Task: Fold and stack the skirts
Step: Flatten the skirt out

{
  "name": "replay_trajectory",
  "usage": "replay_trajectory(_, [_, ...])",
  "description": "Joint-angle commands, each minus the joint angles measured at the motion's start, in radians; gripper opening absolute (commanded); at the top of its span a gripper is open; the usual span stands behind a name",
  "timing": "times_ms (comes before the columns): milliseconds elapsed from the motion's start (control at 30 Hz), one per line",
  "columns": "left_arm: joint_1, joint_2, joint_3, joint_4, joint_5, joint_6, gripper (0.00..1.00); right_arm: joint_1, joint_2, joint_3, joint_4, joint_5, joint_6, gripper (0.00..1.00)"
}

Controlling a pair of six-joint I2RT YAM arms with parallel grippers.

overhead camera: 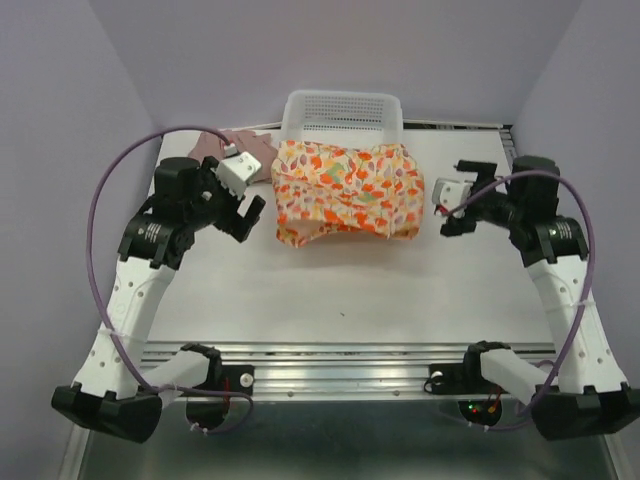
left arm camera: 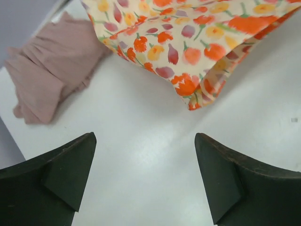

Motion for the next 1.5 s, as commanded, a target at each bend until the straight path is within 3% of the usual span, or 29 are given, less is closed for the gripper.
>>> replay_trajectory(0, [0.0,-0.177,-0.157,-0.15,0.121,0.235,0.98,-0.006,-0.191,-0.31,-0.195,0.066,-0.283,1.0])
replay_trajectory(100, [0.0,-0.309,-0.2,-0.166,0.099,0.264,0.98,-0.006,-0.268,-0.32,-0.19,0.068,-0.194,1.0])
replay_trajectory(200, [0.0,-0.268,-0.193,-0.143,0.075,0.228,0.98,-0.006,-0.184,-0.231,-0.13,0.077,-0.015,1.0])
replay_trajectory(267, [0.0,-0.215,-0.17,-0.132,0.102,0.205,0.97,-0.006,-0.035,-0.144,-0.159,0.066,0.133,1.0])
replay_trajectory(400, [-0.001,-0.005,-0.139,-0.054,0.113,0.11,0.67,-0.006,0.203,0.041,-0.259,-0.009,0.332,0.96])
replay_trajectory(433, [-0.003,0.032,-0.131,-0.026,0.101,0.096,0.49,0.006,0.247,0.091,-0.297,-0.023,0.381,0.93])
replay_trajectory(467, [-0.007,0.072,-0.121,-0.011,0.087,0.041,0.45,0.006,0.327,0.108,-0.305,-0.021,0.426,0.9])
replay_trajectory(667, [-0.018,0.313,-0.114,0.073,0.108,-0.082,0.48,0.018,0.465,0.098,-0.272,-0.023,0.665,0.65])
replay_trajectory(867, [-0.039,0.494,-0.15,0.147,0.203,-0.171,0.4,0.057,0.545,-0.03,-0.218,0.017,0.725,0.6])
replay_trajectory(1200, [-0.073,0.739,-0.197,0.183,0.173,-0.202,0.28,0.057,0.711,-0.145,-0.149,0.177,0.696,0.57])
replay_trajectory(1333, [-0.131,0.743,-0.223,0.169,0.156,-0.177,0.24,0.075,0.732,-0.195,-0.123,0.268,0.684,0.55])
replay_trajectory(1467, [-0.263,0.717,-0.272,0.162,0.136,-0.177,0.22,0.075,0.74,-0.231,-0.074,0.395,0.664,0.5])
